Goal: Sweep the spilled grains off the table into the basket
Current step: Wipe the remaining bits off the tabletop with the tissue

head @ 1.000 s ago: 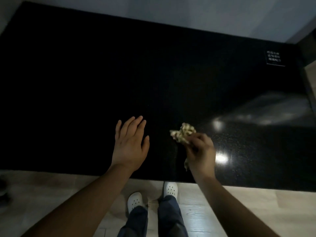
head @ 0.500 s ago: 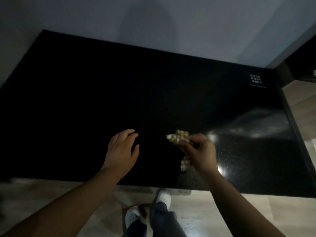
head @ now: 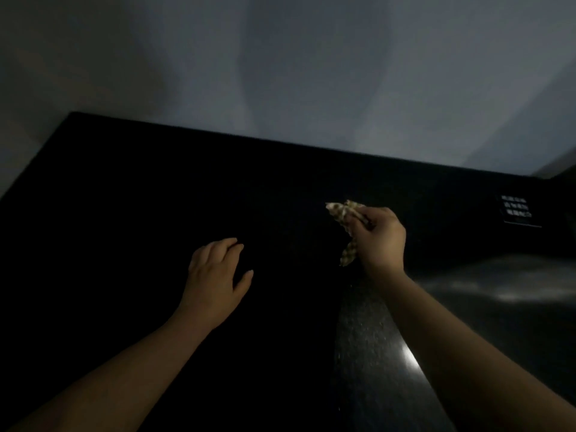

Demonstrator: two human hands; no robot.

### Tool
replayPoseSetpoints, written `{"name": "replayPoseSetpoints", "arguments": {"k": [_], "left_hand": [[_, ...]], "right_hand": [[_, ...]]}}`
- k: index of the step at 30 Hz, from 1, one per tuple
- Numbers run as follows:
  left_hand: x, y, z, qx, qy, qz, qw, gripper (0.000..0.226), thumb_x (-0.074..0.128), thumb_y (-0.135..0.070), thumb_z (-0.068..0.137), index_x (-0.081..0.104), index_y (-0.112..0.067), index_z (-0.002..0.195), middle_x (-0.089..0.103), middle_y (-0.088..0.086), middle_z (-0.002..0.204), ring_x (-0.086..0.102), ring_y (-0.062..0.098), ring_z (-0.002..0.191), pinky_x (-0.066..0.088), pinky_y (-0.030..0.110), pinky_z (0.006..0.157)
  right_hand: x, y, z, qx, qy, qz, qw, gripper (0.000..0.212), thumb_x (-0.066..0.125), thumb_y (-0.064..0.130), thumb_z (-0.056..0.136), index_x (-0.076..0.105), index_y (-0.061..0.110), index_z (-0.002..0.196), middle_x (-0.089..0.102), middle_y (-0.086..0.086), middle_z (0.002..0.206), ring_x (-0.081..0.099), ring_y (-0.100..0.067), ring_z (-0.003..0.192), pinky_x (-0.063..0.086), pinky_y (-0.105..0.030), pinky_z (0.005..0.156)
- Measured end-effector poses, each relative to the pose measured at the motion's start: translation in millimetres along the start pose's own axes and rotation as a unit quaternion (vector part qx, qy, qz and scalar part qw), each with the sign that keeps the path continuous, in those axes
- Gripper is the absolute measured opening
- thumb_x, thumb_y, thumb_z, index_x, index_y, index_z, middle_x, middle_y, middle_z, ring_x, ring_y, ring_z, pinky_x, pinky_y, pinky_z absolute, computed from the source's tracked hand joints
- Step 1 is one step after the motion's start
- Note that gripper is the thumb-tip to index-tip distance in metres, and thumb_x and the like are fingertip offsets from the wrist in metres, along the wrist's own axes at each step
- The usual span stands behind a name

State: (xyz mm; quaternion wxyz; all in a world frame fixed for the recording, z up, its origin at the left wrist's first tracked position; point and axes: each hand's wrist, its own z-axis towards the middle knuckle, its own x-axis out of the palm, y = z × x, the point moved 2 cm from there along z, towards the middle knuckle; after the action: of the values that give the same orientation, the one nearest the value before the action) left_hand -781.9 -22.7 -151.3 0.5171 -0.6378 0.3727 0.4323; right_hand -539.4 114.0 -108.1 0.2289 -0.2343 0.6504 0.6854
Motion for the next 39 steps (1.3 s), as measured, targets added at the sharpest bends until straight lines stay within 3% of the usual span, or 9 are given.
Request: {"name": "replayPoseSetpoints", "arguments": {"k": [4,10,17,23,26,29,34,39], "left_hand": [[3.1,0.4,48.7,0.008,-0.016,0.019,1.000,0.062,0.037,-0.054,0.092,0.046,-0.012,0.137,0.040,0.007,0.143,0.035,0.025,0.131,0.024,0.047,0.114],[14.6,0.2,69.1,0.011,-0.028,0.027,0.999,0.059,0.028,-0.052,0.091,0.046,-0.018,0.136,0.039,0.003,0.145,0.032,0.022,0.136,0.020,0.053,0.114],[22.0,7.1,71.3,0.007,-0.041,0.016,0.999,0.053,0.034,-0.051,0.091,0.050,-0.022,0.133,0.040,-0.001,0.145,0.031,0.018,0.136,0.019,0.049,0.114],[22.9,8.1,74.2,0.005,-0.030,0.023,0.999,0.052,0.032,-0.051,0.091,0.049,-0.024,0.133,0.041,-0.002,0.145,0.029,0.017,0.136,0.015,0.046,0.114],[21.9,6.9,75.8,0.003,-0.021,0.033,0.999,0.053,0.031,-0.052,0.091,0.050,-0.025,0.133,0.041,-0.003,0.146,0.029,0.017,0.137,0.014,0.046,0.114],[21.7,7.0,77.1,0.004,-0.019,0.031,0.999,0.054,0.030,-0.051,0.091,0.052,-0.023,0.132,0.042,-0.003,0.146,0.030,0.017,0.137,0.015,0.047,0.113],[25.0,8.4,76.2,0.010,-0.020,0.024,0.999,0.054,0.031,-0.051,0.092,0.049,-0.023,0.134,0.038,-0.003,0.147,0.029,0.017,0.139,0.014,0.048,0.114],[23.9,8.1,77.9,0.007,-0.014,0.034,0.999,0.055,0.028,-0.052,0.091,0.048,-0.023,0.135,0.039,-0.004,0.147,0.029,0.017,0.138,0.015,0.049,0.114]], "right_hand": [[13.7,-0.7,55.6,-0.021,-0.022,-0.009,1.000,0.023,0.067,0.019,0.089,0.070,0.010,0.110,0.056,0.002,0.100,0.052,-0.003,0.083,0.040,-0.015,0.079],[37.5,-6.5,119.2,-0.029,-0.053,-0.039,0.997,0.025,0.066,0.020,0.090,0.069,0.010,0.112,0.054,0.002,0.101,0.052,-0.008,0.090,0.037,-0.016,0.080],[72.2,-9.6,174.9,0.009,-0.066,-0.030,0.997,0.033,0.068,0.028,0.088,0.068,0.011,0.115,0.061,-0.007,0.111,0.057,-0.017,0.101,0.046,-0.030,0.095],[98.2,-14.6,152.6,-0.052,-0.056,-0.063,0.995,0.020,0.067,0.029,0.088,0.073,0.010,0.089,0.063,-0.005,0.096,0.058,-0.022,0.093,0.049,-0.036,0.083],[93.5,-14.7,122.1,-0.081,0.006,-0.074,0.994,0.010,0.068,0.027,0.087,0.070,0.017,0.091,0.060,0.003,0.097,0.056,-0.015,0.093,0.049,-0.031,0.080],[83.3,-10.8,96.8,-0.062,0.040,-0.018,0.997,0.005,0.071,0.022,0.085,0.071,0.019,0.088,0.061,0.004,0.092,0.058,-0.010,0.086,0.052,-0.029,0.077],[73.8,-3.1,123.1,-0.004,-0.087,-0.021,0.996,0.013,0.069,0.019,0.086,0.071,0.008,0.093,0.061,-0.003,0.096,0.057,-0.012,0.083,0.049,-0.026,0.078],[95.0,-13.3,123.7,-0.031,-0.065,-0.060,0.996,0.010,0.071,0.018,0.084,0.072,0.010,0.089,0.062,-0.004,0.096,0.060,-0.021,0.092,0.049,-0.032,0.083]]}}
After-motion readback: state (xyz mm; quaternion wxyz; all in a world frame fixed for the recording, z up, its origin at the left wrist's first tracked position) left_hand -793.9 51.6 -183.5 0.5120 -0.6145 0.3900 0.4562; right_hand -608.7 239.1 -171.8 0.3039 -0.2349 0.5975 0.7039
